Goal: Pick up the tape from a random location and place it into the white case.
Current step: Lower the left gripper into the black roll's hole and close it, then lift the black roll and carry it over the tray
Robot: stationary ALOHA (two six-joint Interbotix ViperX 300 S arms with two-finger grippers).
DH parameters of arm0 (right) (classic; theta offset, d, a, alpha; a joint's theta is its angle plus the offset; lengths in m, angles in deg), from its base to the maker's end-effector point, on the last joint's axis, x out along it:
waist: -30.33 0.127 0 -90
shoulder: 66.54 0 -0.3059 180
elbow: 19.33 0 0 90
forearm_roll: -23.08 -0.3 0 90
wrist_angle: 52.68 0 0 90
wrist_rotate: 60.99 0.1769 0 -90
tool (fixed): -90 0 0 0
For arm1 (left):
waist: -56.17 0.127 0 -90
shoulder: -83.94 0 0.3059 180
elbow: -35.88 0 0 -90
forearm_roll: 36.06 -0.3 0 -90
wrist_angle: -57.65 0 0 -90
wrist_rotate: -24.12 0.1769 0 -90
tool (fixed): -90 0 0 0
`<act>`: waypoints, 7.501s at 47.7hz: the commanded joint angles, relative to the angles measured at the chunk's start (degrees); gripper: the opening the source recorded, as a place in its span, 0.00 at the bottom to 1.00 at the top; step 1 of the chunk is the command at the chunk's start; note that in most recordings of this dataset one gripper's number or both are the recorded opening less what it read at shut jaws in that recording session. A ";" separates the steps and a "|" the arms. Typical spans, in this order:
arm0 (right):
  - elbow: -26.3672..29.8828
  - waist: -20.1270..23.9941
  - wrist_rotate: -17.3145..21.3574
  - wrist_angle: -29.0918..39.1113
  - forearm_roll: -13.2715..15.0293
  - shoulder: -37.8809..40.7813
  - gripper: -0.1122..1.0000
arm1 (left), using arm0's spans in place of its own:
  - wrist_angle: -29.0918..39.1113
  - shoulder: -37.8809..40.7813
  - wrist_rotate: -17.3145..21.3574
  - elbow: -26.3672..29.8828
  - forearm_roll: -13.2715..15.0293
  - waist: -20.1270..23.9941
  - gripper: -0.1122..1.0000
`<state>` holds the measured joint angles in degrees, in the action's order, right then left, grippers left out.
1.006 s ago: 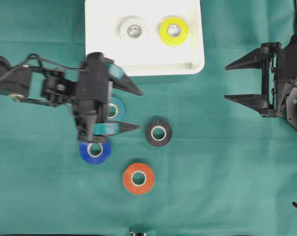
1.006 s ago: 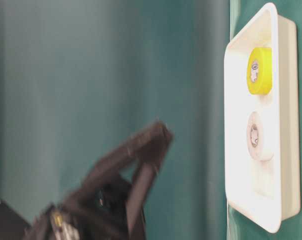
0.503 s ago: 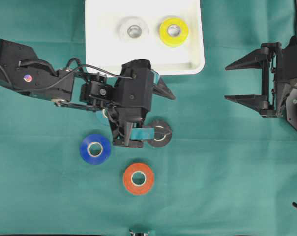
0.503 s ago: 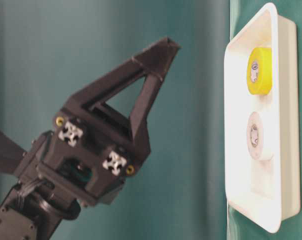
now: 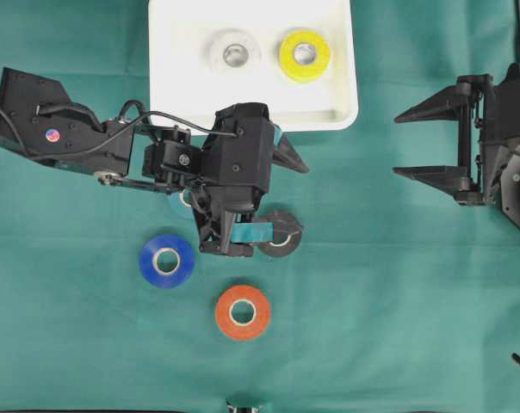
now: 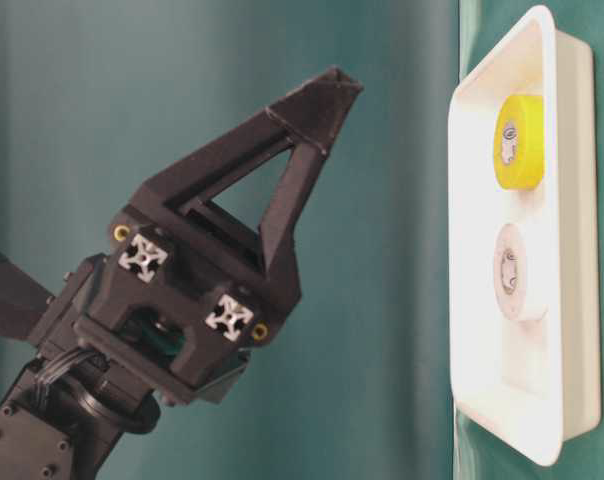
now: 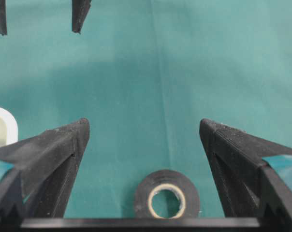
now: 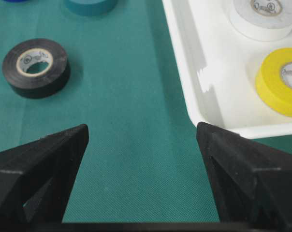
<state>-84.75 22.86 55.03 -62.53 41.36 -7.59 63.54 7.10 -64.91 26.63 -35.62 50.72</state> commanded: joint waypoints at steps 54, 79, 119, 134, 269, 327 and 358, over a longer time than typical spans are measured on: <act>1.49 0.00 -0.09 0.53 0.18 0.18 0.90 | 44.47 10.20 -3.87 26.46 -0.35 0.09 0.97; 1.49 -0.09 -0.09 0.53 0.18 0.18 0.90 | 44.03 10.20 -3.87 26.37 -0.44 0.18 0.97; 1.41 -0.09 -0.09 0.53 0.26 0.18 0.90 | 30.59 12.66 -3.69 17.14 -0.97 0.79 0.97; 1.41 0.00 -0.09 0.53 0.18 0.26 0.90 | 28.13 18.90 -3.43 16.61 -0.97 0.79 0.97; 1.49 -0.09 -0.53 0.53 0.26 0.35 0.90 | 37.00 9.67 -5.19 18.98 -0.62 0.18 0.27; 1.49 -0.09 -0.62 1.23 0.26 0.35 0.89 | 51.77 3.16 -4.75 31.64 -1.14 0.00 0.27; 1.49 0.00 -0.62 1.23 0.26 0.35 0.89 | 51.50 2.99 -4.83 31.29 -1.05 -0.09 0.27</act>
<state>-84.66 22.86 54.50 -61.12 41.54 -7.33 115.48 12.55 -69.66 57.04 -36.58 50.81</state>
